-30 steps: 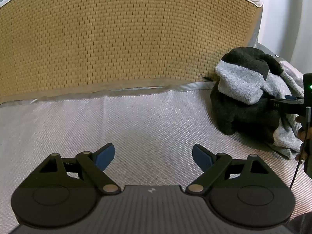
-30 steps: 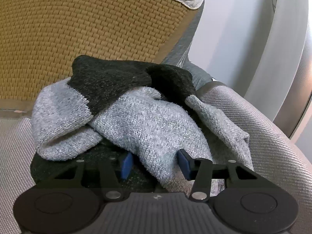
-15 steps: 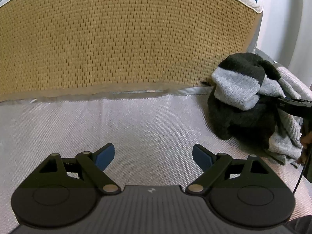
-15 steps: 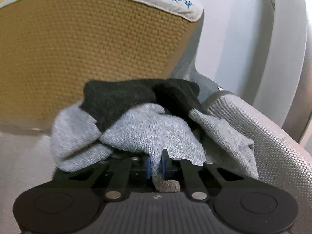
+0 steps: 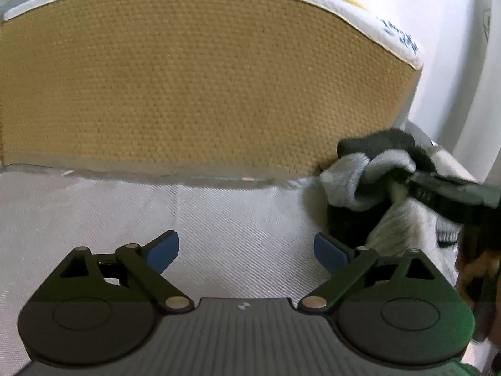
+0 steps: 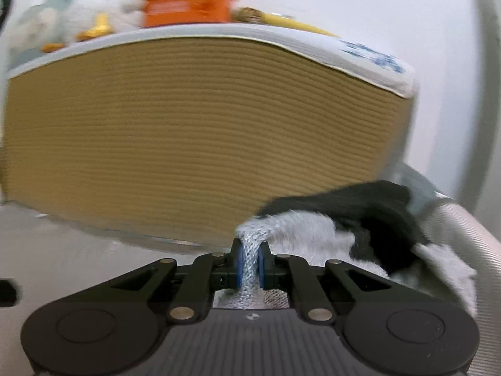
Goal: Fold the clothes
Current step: 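Close the right gripper on the grey sweater and lift it, then grasp the sweater with the left gripper while the right gripper holds it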
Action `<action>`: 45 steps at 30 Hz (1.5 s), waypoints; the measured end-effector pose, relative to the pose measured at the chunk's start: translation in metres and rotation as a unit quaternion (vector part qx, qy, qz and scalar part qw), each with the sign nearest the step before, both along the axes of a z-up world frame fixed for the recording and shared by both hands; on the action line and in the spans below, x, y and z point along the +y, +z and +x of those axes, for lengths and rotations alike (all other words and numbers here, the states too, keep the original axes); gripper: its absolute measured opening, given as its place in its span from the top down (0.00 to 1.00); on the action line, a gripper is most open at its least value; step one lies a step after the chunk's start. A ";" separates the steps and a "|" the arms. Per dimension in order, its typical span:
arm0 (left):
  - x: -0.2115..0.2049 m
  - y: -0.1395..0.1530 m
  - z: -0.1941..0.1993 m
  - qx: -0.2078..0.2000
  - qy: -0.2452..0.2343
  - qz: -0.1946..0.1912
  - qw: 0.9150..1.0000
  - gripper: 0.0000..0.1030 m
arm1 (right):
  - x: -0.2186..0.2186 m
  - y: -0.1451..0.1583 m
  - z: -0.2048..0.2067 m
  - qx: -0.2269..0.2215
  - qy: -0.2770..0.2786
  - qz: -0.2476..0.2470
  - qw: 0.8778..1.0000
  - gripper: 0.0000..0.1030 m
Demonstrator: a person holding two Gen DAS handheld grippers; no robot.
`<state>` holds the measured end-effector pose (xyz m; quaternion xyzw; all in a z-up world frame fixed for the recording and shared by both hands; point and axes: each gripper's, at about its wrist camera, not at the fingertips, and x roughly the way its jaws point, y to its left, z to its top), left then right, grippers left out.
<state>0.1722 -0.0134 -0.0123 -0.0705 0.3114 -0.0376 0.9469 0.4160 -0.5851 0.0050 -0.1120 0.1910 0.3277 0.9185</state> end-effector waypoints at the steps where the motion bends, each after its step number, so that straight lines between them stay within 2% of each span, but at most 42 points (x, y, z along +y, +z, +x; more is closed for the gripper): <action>1: 0.004 0.002 0.000 -0.001 0.003 -0.002 1.000 0.06 | 0.008 0.000 -0.007 0.002 0.011 -0.001 1.000 0.90; 6: 0.027 0.014 -0.007 -0.012 0.022 -0.016 1.000 0.05 | 0.037 -0.001 -0.050 0.009 0.079 -0.014 0.997 0.92; 8: 0.037 0.018 -0.010 -0.016 0.026 -0.018 0.999 0.05 | 0.047 -0.001 -0.073 0.009 0.119 -0.014 0.993 1.00; 9: 0.040 0.020 -0.012 -0.018 0.026 -0.017 0.999 0.04 | 0.053 0.000 -0.085 0.010 0.144 -0.013 0.989 1.00; 13: 0.053 0.026 -0.020 -0.022 0.034 -0.016 0.999 0.03 | 0.081 0.001 -0.120 -0.002 0.166 -0.036 0.985 1.00; 15: 0.058 0.028 -0.026 -0.020 0.032 -0.016 0.999 0.02 | 0.080 -0.002 -0.114 0.030 0.165 -0.021 0.986 1.00; 17: 0.061 0.027 -0.032 -0.022 0.026 -0.013 0.999 0.02 | 0.076 -0.007 -0.108 0.041 0.153 -0.027 0.987 1.00; 19: 0.060 0.023 -0.034 -0.018 0.022 -0.009 1.000 0.02 | 0.070 -0.012 -0.104 0.029 0.139 -0.048 0.989 1.00; 26: 0.049 0.012 -0.027 -0.009 0.004 -0.025 1.000 0.02 | 0.026 -0.033 -0.074 0.027 0.065 -0.084 0.994 0.98; 29: 0.042 0.009 -0.022 -0.010 -0.004 -0.021 1.000 0.03 | 0.007 -0.038 -0.054 0.023 0.020 -0.086 0.996 0.95; 34: 0.027 0.003 -0.008 0.003 -0.024 -0.016 1.000 0.09 | -0.024 -0.045 -0.017 0.043 -0.036 -0.069 0.996 0.89; 36: 0.018 0.001 -0.005 -0.002 -0.027 0.000 1.000 0.16 | -0.034 -0.047 -0.005 0.044 -0.050 -0.066 0.996 0.78; 38: 0.009 0.000 0.001 -0.001 -0.041 0.004 0.999 0.23 | -0.039 -0.051 0.002 0.045 -0.062 -0.062 0.995 0.73; 41: 0.000 -0.004 0.014 0.012 -0.061 -0.021 0.998 0.26 | -0.044 -0.061 0.013 0.056 -0.079 -0.057 0.994 0.73; 43: -0.009 -0.005 0.021 0.020 -0.075 -0.025 0.997 0.32 | -0.046 -0.069 0.020 0.069 -0.081 -0.053 0.993 0.73; 45: -0.021 -0.007 0.026 0.023 -0.091 -0.009 0.996 0.46 | -0.049 -0.075 0.022 0.081 -0.082 -0.049 0.992 0.73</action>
